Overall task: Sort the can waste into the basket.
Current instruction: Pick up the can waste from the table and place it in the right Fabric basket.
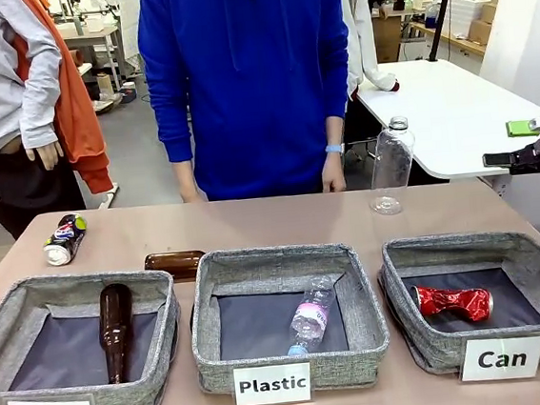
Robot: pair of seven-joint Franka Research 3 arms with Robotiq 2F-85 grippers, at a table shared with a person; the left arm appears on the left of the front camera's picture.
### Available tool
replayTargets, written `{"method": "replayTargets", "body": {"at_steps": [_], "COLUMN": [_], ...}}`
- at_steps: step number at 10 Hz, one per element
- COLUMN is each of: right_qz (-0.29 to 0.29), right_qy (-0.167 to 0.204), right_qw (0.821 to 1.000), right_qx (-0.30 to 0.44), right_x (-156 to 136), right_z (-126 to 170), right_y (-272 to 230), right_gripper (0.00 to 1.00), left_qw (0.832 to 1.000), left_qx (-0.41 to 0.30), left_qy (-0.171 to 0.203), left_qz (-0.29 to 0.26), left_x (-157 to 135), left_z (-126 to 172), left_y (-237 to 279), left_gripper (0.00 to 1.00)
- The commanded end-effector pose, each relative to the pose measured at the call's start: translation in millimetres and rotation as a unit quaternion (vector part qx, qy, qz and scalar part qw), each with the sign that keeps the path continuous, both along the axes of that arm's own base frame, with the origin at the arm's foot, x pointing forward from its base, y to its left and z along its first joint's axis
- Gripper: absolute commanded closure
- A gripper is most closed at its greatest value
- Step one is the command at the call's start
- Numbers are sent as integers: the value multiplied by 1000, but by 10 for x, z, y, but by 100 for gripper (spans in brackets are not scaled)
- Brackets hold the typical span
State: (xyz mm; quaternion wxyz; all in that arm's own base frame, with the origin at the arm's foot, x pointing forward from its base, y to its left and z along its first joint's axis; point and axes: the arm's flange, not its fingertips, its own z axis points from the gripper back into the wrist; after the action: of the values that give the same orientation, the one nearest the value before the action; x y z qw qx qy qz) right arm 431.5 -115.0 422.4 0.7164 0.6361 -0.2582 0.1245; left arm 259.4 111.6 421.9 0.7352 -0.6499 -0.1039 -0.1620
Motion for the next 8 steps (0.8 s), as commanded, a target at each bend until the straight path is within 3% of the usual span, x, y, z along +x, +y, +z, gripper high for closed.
{"method": "replayTargets", "body": {"at_steps": [1,3,4,6,8], "right_qz": [6,6,6,6,6], "right_qy": [-2,-2,-2,-2,-2], "right_qw": [1000,1000,1000,1000,1000], "right_qx": [-4,-4,-4,-4,-4], "right_x": [-18,-18,-18,-18,-18], "right_z": [19,19,19,19,19], "right_y": [-17,-17,-17,-17,-17], "right_gripper": [0,0,0,0,0], "left_qw": [1000,1000,999,977,947], "left_qx": [-3,0,45,204,304], "left_qy": [2,0,6,36,66], "left_qz": [-3,0,17,37,75], "left_x": [-39,0,130,862,1634], "left_z": [15,0,162,601,817], "left_y": [5,0,-79,-401,-620], "left_gripper": [0,0,0,0,0]}}
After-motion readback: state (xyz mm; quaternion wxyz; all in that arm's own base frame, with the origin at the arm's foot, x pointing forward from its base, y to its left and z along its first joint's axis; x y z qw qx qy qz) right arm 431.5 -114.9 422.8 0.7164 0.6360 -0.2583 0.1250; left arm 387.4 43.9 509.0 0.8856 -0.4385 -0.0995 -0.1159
